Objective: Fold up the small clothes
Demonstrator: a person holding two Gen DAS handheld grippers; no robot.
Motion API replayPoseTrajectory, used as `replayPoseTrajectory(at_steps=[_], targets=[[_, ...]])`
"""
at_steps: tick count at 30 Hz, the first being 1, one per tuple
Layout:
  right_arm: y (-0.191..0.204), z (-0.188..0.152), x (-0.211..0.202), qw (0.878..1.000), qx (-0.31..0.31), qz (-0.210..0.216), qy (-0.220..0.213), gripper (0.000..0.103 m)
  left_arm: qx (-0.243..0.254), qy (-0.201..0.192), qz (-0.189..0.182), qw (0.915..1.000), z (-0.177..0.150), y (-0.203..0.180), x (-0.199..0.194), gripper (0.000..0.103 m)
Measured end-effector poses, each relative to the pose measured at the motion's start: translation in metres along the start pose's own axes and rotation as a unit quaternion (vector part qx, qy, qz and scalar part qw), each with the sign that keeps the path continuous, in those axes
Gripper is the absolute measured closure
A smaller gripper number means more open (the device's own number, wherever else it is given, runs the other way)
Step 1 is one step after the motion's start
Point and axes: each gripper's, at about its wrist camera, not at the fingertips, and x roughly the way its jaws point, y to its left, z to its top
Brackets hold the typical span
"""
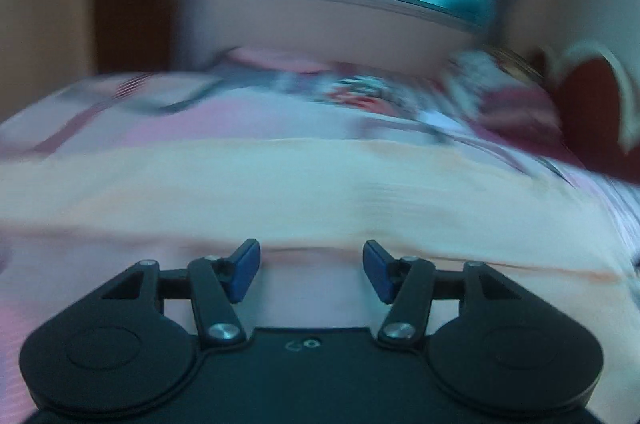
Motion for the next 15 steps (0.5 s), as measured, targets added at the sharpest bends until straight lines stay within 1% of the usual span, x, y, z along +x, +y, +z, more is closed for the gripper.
replayPoseTrajectory(at_steps=[2, 3, 4, 6, 9, 10, 11, 12, 13, 14, 15], targets=[[0.007, -0.007, -0.002, 1.000, 0.009, 0.002, 0.005, 0.103, -0.062, -0.001, 0.035, 0.9974, 0.001, 0.053, -0.008, 0.050], [0.011, -0.010, -0.001, 1.000, 0.013, 0.000, 0.009, 0.103, -0.089, 0.002, 0.047, 0.9949, 0.002, 0.074, -0.010, 0.051], [0.017, -0.012, 0.001, 1.000, 0.019, 0.001, 0.012, 0.103, -0.125, 0.003, 0.056, 0.9906, 0.003, 0.100, -0.012, 0.051], [0.029, -0.013, 0.004, 0.999, 0.029, 0.011, 0.012, 0.103, -0.185, -0.004, 0.056, 0.9810, 0.005, 0.142, -0.014, 0.052], [0.053, -0.016, 0.007, 0.999, 0.031, 0.018, 0.012, 0.103, -0.256, -0.023, 0.046, 0.9654, 0.009, 0.187, -0.014, 0.052], [0.061, -0.016, 0.009, 0.999, 0.028, 0.018, 0.012, 0.102, -0.276, -0.029, 0.040, 0.9597, 0.011, 0.201, -0.013, 0.057], [0.068, -0.016, 0.009, 0.999, 0.025, 0.017, 0.013, 0.096, -0.296, -0.033, 0.034, 0.9539, 0.013, 0.212, -0.010, 0.060], [0.073, -0.016, 0.010, 0.999, 0.025, 0.018, 0.014, 0.079, -0.319, -0.036, 0.026, 0.9467, 0.013, 0.224, -0.006, 0.065], [0.078, -0.015, 0.011, 0.999, 0.023, 0.018, 0.014, 0.069, -0.336, -0.040, 0.023, 0.9407, 0.013, 0.233, -0.004, 0.068], [0.083, -0.014, 0.009, 1.000, 0.018, 0.015, 0.009, 0.059, -0.357, -0.042, 0.019, 0.9328, 0.013, 0.242, -0.002, 0.070], [0.088, -0.014, 0.007, 1.000, 0.009, 0.013, 0.003, 0.059, -0.375, -0.044, 0.011, 0.9258, 0.011, 0.250, -0.002, 0.070]])
